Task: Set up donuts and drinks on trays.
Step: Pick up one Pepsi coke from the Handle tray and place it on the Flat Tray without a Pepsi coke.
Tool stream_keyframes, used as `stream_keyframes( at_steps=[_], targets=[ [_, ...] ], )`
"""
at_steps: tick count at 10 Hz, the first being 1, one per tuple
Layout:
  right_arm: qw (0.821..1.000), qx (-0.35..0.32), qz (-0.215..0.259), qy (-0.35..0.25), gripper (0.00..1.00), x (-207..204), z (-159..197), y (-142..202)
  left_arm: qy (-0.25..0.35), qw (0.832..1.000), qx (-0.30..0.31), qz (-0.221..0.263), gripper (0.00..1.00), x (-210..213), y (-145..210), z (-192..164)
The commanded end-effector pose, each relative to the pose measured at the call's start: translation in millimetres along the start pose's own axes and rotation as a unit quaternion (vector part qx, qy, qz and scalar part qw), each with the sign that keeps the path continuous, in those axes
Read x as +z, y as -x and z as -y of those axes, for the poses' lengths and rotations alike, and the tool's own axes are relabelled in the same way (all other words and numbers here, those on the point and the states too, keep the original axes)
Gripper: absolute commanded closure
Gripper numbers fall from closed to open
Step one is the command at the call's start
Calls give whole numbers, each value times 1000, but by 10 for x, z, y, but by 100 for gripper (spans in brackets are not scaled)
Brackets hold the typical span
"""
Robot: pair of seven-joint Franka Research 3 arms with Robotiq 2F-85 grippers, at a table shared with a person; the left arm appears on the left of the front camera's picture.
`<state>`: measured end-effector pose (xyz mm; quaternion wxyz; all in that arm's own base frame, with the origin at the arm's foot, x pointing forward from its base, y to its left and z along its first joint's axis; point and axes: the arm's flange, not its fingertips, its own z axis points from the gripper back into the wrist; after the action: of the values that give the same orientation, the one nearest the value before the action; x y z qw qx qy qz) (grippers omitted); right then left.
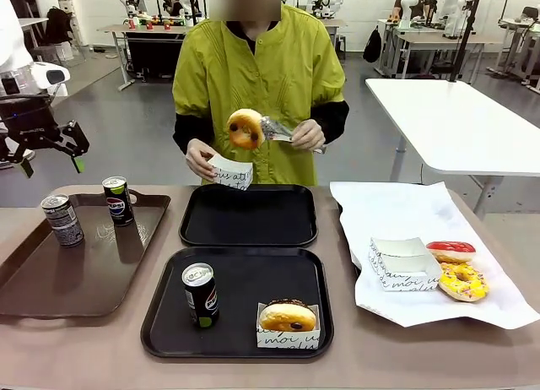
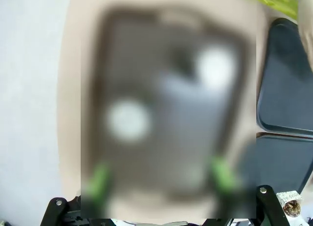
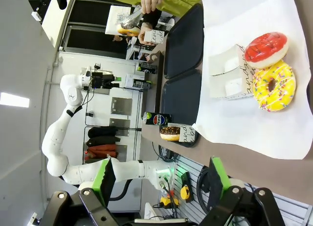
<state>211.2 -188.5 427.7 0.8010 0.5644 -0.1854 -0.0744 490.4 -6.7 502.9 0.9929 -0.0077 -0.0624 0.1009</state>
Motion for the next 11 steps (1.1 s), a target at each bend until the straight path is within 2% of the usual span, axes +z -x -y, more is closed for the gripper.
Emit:
stream_keyframes(
  at_steps=[1,2,7,11],
  targets=[
    [1000,7,2,-10,0,-6,-1,-17,15,1000,-24,5,0,237,295,132],
    [1000,7,2,-10,0,-6,-1,-17,0,1000,0,0,0,0,0,0],
    [1000,7,2,-10,0,-6,-1,-17,1,1000,-3,-7,0,-8,38,10],
    [1000,7,2,-10,0,-6,-1,-17,-7,999,-35,19,0,-191,-302,-433]
  ],
)
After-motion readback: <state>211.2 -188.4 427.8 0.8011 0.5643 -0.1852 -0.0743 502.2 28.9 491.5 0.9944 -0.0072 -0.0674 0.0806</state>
